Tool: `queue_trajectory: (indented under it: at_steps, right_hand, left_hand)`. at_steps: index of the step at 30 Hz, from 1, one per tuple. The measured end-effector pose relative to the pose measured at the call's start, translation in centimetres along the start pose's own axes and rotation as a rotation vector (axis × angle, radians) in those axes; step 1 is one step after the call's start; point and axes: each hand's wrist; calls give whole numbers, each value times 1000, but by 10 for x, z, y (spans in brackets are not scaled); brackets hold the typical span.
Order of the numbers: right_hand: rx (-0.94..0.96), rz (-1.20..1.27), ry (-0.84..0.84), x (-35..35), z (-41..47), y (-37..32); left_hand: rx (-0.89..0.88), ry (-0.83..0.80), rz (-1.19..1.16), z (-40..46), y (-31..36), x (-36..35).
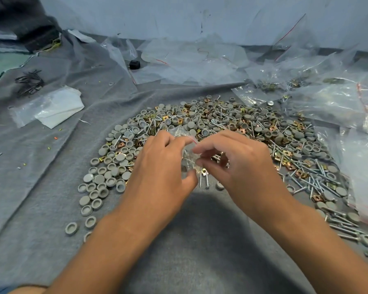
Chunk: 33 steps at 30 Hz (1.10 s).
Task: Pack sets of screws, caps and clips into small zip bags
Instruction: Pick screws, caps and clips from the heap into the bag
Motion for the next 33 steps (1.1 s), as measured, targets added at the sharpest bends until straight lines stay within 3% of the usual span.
queue_trajectory:
  at_steps: [3,5,8,11,15,24,28,33]
  right_hand:
    - [-21,-13,60,7,1,3]
    - [-133,-37,50,12,1,8]
    - [-394,-138,-153,8,-7,14]
    - [-393,-342,-286,-5,-16,10]
    - [-372,-444,-247,-18,-16,0]
    - [-454,-161,-213,-2,-16,7]
    - [-300,47,-9,10,-6,0]
    - [-177,216,-41,-3,-2,-12]
  left_hand:
    - [6,6,-2,0,-1,1]
    - [10,14,8,1,-1,1]
    - [16,20,1,2,-2,1]
    - [14,24,0,2,-2,1]
    - [8,32,5,2,-2,0]
    - [-1,47,3,3,-5,2]
    - [-9,58,13,2,-5,0]
    - [-20,60,-4,2,-3,-2]
Point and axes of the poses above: each hand's wrist, its own z-axis towards the middle knuckle, its own x-axis out of the back of the hand, y = z × x, and after that the axes turned 10 degrees about z, right-handed
